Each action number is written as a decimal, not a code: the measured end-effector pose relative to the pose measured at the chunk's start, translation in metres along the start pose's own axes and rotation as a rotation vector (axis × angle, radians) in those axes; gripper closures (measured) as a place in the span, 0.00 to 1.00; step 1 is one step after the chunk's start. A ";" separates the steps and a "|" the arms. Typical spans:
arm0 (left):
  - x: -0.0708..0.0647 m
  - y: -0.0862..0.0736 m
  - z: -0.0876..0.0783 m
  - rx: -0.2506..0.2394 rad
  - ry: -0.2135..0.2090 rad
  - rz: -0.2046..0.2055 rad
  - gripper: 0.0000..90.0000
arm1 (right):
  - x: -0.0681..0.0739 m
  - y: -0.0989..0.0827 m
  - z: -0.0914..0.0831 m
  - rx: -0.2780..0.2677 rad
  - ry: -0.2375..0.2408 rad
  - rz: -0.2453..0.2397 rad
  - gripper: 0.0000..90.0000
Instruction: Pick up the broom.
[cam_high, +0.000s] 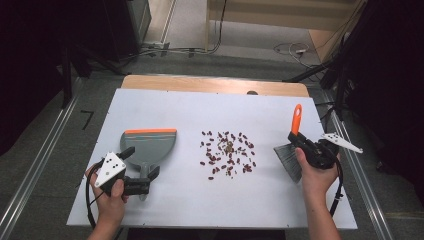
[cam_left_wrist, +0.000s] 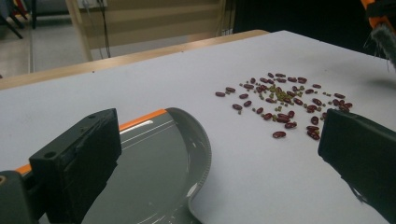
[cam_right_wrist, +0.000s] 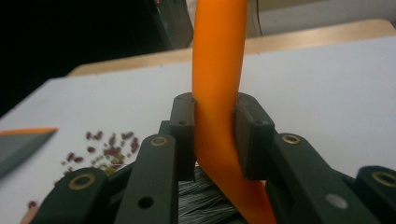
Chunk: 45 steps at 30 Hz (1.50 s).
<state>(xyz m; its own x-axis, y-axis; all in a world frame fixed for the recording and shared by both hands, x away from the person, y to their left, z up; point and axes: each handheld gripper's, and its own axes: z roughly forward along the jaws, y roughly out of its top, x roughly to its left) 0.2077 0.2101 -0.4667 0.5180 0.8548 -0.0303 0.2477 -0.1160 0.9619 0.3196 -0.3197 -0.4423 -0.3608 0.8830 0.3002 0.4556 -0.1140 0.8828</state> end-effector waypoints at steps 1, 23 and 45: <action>0.000 0.000 0.000 0.000 0.000 0.000 0.00 | 0.001 0.002 -0.002 -0.011 0.001 -0.004 0.78; -0.028 0.018 0.015 -0.042 -0.081 0.031 0.00 | 0.059 0.020 -0.015 -0.123 0.099 -0.105 0.78; -0.066 0.048 0.050 -0.045 -0.240 0.060 0.00 | 0.110 0.017 -0.010 -0.129 0.228 -0.147 0.78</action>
<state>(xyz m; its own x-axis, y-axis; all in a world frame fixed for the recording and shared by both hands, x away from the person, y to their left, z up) 0.2258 0.1226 -0.4320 0.7118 0.7017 -0.0312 0.1764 -0.1356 0.9749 0.2796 -0.2295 -0.3904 -0.5952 0.7711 0.2261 0.2833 -0.0620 0.9570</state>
